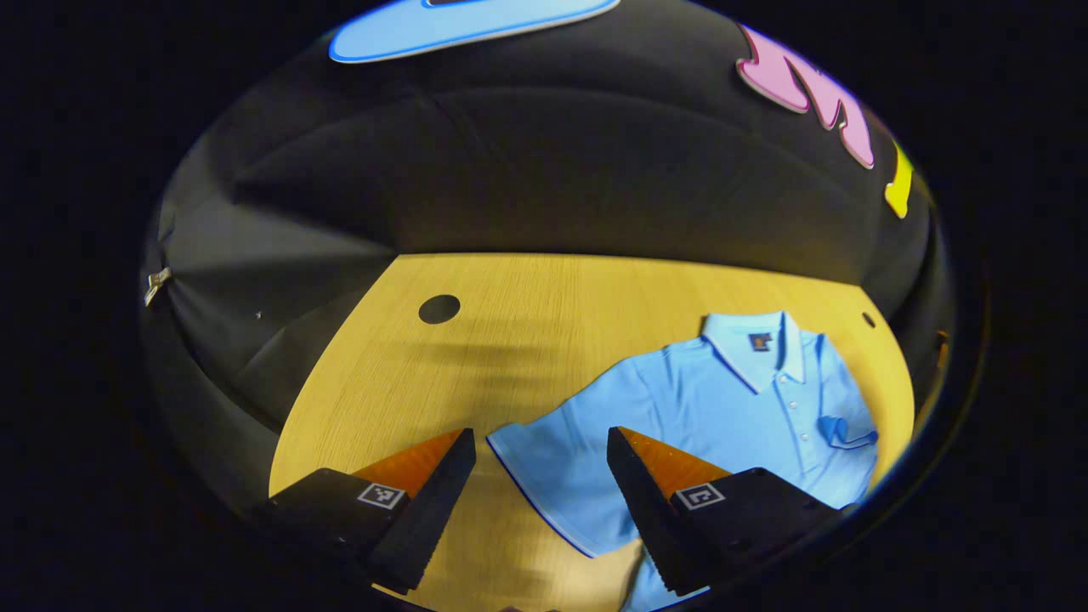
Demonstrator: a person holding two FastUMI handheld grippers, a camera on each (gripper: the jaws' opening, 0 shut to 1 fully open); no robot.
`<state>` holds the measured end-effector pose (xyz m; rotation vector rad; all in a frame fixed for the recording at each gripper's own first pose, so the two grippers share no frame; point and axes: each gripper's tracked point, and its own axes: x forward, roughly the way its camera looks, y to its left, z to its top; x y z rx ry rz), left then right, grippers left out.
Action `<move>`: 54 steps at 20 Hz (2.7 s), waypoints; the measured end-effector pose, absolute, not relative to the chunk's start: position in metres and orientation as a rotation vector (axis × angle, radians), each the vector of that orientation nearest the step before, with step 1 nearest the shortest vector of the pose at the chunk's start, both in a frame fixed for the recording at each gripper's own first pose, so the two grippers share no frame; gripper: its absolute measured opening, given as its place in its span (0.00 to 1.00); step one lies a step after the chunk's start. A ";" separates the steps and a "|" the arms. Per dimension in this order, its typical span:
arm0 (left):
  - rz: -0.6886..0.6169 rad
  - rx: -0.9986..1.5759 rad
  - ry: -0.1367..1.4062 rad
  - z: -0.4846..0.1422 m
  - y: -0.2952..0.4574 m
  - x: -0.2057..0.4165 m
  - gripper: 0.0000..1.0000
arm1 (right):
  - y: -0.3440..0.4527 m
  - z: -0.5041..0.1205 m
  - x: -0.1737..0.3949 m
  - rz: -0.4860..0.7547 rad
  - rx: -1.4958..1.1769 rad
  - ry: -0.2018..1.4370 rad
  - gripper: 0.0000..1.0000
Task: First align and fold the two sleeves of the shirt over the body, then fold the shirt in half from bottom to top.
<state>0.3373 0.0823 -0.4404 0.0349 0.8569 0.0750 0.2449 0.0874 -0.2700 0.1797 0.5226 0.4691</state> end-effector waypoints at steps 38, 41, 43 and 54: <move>-0.281 -0.222 1.033 -0.390 -0.050 0.063 0.94 | 0.036 -0.366 0.067 0.585 0.267 0.842 0.98; -0.269 -0.247 1.123 -0.419 -0.039 -0.003 0.94 | 0.047 -0.377 0.010 0.594 0.320 0.911 0.98; -0.296 -0.268 1.168 -0.428 -0.040 -0.029 0.94 | 0.055 -0.389 -0.021 0.577 0.355 0.971 0.98; -0.410 -0.284 1.255 -0.460 -0.036 -0.065 0.89 | 0.091 -0.441 -0.089 0.506 0.438 1.157 0.98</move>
